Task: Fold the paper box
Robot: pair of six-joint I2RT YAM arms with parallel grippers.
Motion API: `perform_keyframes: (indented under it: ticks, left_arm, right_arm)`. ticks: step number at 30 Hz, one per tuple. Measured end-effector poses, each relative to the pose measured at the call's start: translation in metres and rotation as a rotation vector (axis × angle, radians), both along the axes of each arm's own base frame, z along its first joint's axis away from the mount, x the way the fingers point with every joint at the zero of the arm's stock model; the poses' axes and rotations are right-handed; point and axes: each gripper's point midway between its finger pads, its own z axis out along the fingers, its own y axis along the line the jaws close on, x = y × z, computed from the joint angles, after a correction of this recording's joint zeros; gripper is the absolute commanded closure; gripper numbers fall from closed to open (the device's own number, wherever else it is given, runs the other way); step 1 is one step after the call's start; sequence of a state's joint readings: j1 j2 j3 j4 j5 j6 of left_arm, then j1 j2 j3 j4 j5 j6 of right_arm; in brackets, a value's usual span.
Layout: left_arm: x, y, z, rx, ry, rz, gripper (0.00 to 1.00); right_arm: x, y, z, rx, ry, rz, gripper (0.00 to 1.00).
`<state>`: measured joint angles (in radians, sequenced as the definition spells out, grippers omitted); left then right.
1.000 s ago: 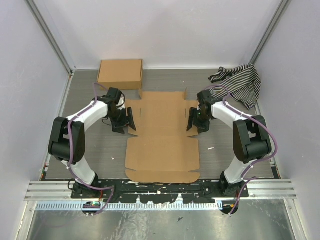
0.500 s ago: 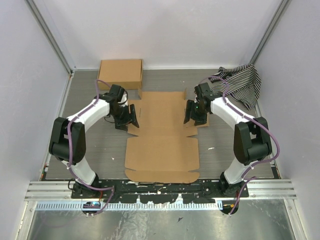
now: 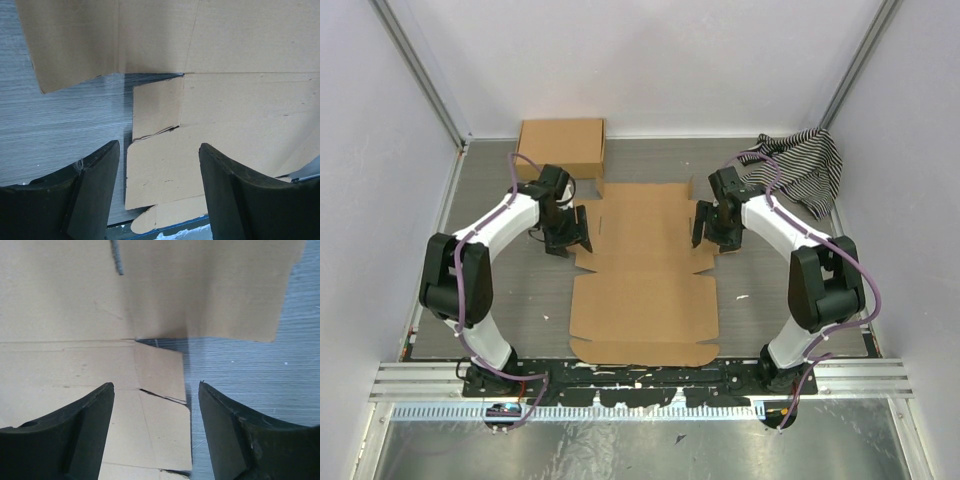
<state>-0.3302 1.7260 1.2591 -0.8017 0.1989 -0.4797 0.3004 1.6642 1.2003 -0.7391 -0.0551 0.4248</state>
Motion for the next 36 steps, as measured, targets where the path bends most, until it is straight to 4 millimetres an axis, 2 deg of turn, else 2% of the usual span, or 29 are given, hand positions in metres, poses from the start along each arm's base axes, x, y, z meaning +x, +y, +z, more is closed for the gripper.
perform_keyframes:
  ticks: [3, 8, 13, 16, 21, 30, 36]
  left_arm:
    - [-0.001, 0.002, -0.004, 0.014, 0.011, -0.002, 0.28]
    - [-0.003, 0.004, -0.019, 0.034, 0.050, -0.005, 0.28]
    - [-0.002, 0.002, -0.027, 0.030, 0.067, -0.005, 0.29]
    - [0.000, -0.002, -0.027, 0.010, 0.066, -0.003, 0.32]
    - [0.002, -0.013, -0.025, -0.038, 0.060, -0.002, 0.33]
    - [-0.003, -0.033, -0.020, -0.086, 0.069, -0.015, 0.34]
    - [0.001, -0.050, -0.008, -0.122, 0.054, -0.019, 0.34]
  right_arm:
    - [-0.001, -0.007, -0.003, -0.035, -0.001, -0.014, 0.26]
    - [-0.014, -0.012, -0.020, -0.053, 0.037, -0.016, 0.27]
    - [-0.024, -0.008, -0.037, -0.026, 0.079, -0.002, 0.30]
    - [-0.025, -0.002, -0.041, 0.001, 0.088, 0.009, 0.31]
    - [-0.020, 0.006, -0.035, 0.046, 0.076, 0.027, 0.33]
    - [-0.002, 0.027, -0.010, 0.128, 0.021, 0.066, 0.34]
    - [0.003, 0.035, -0.001, 0.149, 0.000, 0.086, 0.35]
